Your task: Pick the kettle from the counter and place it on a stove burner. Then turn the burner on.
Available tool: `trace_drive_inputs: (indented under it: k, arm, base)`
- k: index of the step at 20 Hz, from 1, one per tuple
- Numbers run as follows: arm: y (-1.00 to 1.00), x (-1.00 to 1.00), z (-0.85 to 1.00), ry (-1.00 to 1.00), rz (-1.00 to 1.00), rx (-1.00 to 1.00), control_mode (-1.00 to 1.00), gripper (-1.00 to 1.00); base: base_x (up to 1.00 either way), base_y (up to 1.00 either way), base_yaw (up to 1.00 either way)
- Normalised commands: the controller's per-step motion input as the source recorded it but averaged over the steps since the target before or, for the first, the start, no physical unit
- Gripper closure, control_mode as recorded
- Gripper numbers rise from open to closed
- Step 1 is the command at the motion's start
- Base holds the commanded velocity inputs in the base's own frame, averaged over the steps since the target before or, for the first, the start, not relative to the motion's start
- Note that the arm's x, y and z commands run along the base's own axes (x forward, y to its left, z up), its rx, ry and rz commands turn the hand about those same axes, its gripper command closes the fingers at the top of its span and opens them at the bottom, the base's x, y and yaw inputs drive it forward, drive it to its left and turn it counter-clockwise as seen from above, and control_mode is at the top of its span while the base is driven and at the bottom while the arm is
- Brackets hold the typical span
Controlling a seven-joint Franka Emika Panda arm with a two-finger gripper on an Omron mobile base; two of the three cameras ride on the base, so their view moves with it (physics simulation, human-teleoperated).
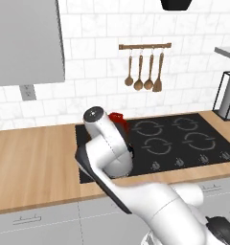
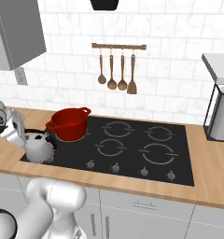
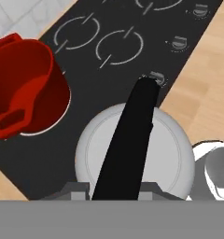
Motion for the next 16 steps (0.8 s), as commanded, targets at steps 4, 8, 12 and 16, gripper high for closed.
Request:
trace_drive_inputs:
  k: [4,8,12,16]
  arm:
    - [-1.00,0.00,0.00,0.00,-0.20,0.00,-1.00,1.00]
    - [-1.00,0.00,0.00,0.00,-0.19,0.00,-1.00,1.00]
    - [-1.00,0.00,0.00,0.00,-0.18,0.00,-1.00,1.00]
    - [-1.00,0.00,0.00,0.00,-0.17,0.00,-1.00,1.00]
  base:
    - [0.00,0.00,0.00]
    - [0.00,0.00,0.00]
    - [0.00,0.00,0.00]
    - [0.00,0.00,0.00]
